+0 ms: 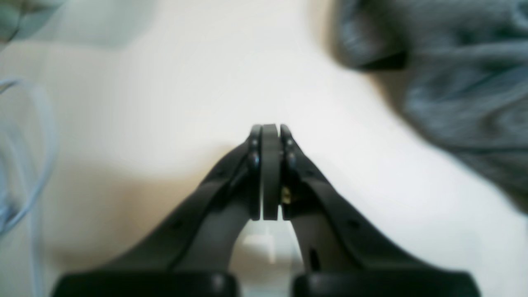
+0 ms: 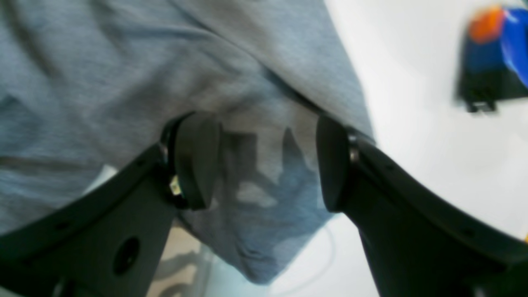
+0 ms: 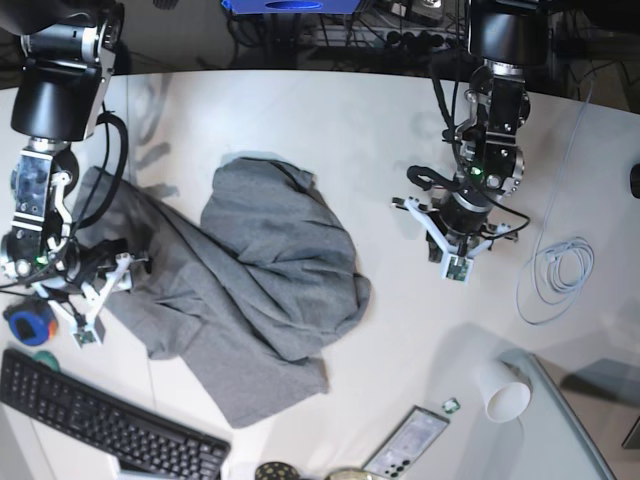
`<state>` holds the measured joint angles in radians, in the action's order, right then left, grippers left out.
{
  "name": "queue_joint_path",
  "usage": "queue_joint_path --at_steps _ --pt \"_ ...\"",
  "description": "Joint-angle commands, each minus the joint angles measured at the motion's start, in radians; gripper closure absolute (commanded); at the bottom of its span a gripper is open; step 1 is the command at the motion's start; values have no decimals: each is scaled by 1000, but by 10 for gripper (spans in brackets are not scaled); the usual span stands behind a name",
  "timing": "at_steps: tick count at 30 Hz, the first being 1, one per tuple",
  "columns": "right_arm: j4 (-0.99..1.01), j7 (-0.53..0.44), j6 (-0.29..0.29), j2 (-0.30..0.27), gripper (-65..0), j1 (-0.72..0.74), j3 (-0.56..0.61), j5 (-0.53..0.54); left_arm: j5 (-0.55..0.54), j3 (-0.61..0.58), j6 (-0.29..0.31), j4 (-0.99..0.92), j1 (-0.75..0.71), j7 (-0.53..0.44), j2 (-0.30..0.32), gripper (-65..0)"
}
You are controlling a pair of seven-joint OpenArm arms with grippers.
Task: Layout the t-shirt on the table in an organized manner, then fold the t-shirt properly
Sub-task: 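Regrasp the shirt fabric with the left gripper near its middle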
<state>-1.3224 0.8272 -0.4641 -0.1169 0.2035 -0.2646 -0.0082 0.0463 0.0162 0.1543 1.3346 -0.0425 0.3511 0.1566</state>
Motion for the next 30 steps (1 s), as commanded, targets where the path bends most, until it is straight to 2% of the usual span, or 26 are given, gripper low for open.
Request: queue_joint_path --at_steps 1,7,11,16,23,24,25,28,30 --pt "-13 -19 5 4 -356 23 1 9 -4 17 -5 24 -3 -24 14 0" --pt "116 -29 5 12 -356 70 -2 9 -9 90 -5 21 -46 -28 38 0" --pt "202 -130 12 27 -356 89 -3 9 -10 112 -5 16 -56 -28 38 0" --pt "333 -184 12 43 -356 150 -8 4 -6 113 -5 13 -66 -28 44 0" --pt "381 -191 12 47 -348 189 -8 6 -6 113 -5 13 -69 -28 44 0" --pt "381 -191 12 47 -323 192 -5 6 -6 113 -5 13 -69 -28 44 0" --pt "381 -191 12 47 -266 193 -3 6 -6 113 -5 13 -69 -28 44 0" --pt "373 -185 12 43 -12 198 -3 6 -6 113 -5 13 -69 -28 44 0" --pt "353 -176 9 41 -5 195 -2 4 -6 113 -5 13 -70 -28 44 0"
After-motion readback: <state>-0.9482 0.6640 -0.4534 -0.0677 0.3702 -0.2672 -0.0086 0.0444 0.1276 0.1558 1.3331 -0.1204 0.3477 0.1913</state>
